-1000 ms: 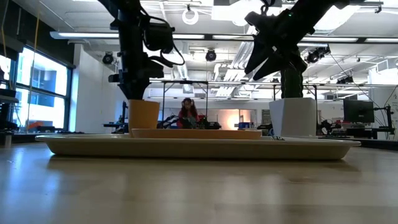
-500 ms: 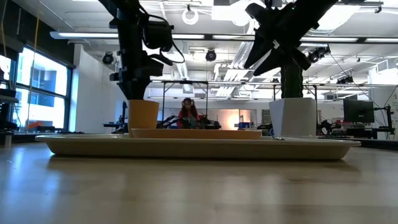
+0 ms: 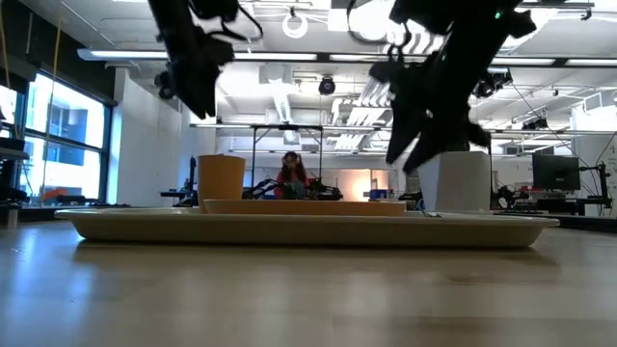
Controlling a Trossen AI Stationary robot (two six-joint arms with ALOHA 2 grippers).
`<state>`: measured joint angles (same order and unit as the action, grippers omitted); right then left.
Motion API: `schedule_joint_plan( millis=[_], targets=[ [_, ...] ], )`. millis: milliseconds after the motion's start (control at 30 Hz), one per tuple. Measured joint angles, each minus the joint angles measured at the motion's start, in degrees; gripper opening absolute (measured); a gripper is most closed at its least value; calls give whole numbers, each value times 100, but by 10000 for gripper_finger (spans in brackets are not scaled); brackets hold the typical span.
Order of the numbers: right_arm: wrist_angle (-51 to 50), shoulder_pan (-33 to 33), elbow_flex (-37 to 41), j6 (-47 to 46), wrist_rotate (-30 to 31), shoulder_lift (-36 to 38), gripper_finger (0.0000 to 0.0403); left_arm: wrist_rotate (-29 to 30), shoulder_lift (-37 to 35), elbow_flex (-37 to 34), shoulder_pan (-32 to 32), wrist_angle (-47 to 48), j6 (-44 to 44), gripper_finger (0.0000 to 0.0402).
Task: Pick and place plate/cup/fork/spoon on tray
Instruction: Adjust the light orange plate on the white tray
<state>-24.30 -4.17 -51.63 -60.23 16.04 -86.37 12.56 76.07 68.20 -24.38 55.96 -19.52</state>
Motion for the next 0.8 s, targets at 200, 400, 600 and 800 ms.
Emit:
schedule_joint_plan(
  millis=[200,400,600,800],
  targets=[
    [730,-102,-5,-27,-309,-858,138,50,-859,4,347,15,-589,129],
    [805,-124,-7,-275,-447,-1117,137,432,-1319,4,675,15,-838,129],
    [890,-199,-7,-249,-690,-908,138,442,-1394,4,750,22,-895,129],
    [508,-276,-7,-277,-282,-303,138,460,-1358,2,908,40,-770,129]
  ],
)
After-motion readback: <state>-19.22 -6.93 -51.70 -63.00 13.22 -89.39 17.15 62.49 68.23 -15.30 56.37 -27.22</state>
